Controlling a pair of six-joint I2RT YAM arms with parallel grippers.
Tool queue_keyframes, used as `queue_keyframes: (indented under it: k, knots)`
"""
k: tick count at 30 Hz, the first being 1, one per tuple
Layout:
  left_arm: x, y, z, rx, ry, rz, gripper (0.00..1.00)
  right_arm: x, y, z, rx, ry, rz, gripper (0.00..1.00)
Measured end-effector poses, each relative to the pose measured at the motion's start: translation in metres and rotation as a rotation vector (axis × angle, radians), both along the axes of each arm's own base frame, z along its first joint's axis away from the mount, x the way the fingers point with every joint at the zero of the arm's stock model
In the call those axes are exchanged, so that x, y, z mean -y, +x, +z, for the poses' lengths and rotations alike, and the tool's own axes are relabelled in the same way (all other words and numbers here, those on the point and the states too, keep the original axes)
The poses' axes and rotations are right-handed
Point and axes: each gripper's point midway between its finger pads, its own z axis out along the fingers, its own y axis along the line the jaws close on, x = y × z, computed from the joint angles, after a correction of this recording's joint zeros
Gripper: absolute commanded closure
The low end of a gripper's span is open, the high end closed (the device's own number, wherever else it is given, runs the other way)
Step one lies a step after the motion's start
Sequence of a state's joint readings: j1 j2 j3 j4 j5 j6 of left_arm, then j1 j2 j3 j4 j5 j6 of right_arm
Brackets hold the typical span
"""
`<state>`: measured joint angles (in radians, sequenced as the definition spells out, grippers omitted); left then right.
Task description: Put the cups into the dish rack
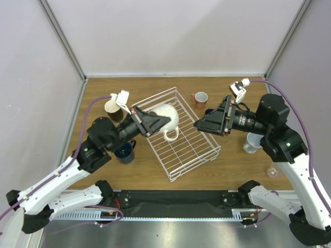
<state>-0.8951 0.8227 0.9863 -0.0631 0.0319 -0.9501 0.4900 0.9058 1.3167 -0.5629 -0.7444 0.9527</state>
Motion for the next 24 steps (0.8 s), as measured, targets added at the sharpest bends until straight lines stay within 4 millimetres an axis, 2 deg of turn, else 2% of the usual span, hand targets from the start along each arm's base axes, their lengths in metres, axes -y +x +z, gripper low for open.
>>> queue_keyframes:
  k: [3, 6, 10, 19, 24]
  knots:
    - [0.010, 0.007, 0.012, 0.041, -0.047, -0.007, 1.00, -0.017, 0.000, 0.005, -0.014, 0.027, 0.050, 0.11]
    - [0.011, 0.005, 0.031, 0.099, -0.107, -0.020, 1.00, -0.033, 0.007, -0.002, -0.055, 0.020, 0.074, 0.11]
    - [0.009, 0.001, 0.054, 0.159, -0.176, -0.028, 1.00, -0.040, 0.010, -0.005, -0.077, 0.017, 0.081, 0.12]
    - [0.010, -0.003, 0.077, 0.193, -0.283, -0.060, 1.00, -0.051, 0.011, 0.006, -0.075, 0.077, 0.099, 0.18]
    - [0.016, 0.000, 0.078, 0.187, -0.316, -0.075, 1.00, -0.062, 0.015, 0.003, -0.108, 0.099, 0.109, 0.31]
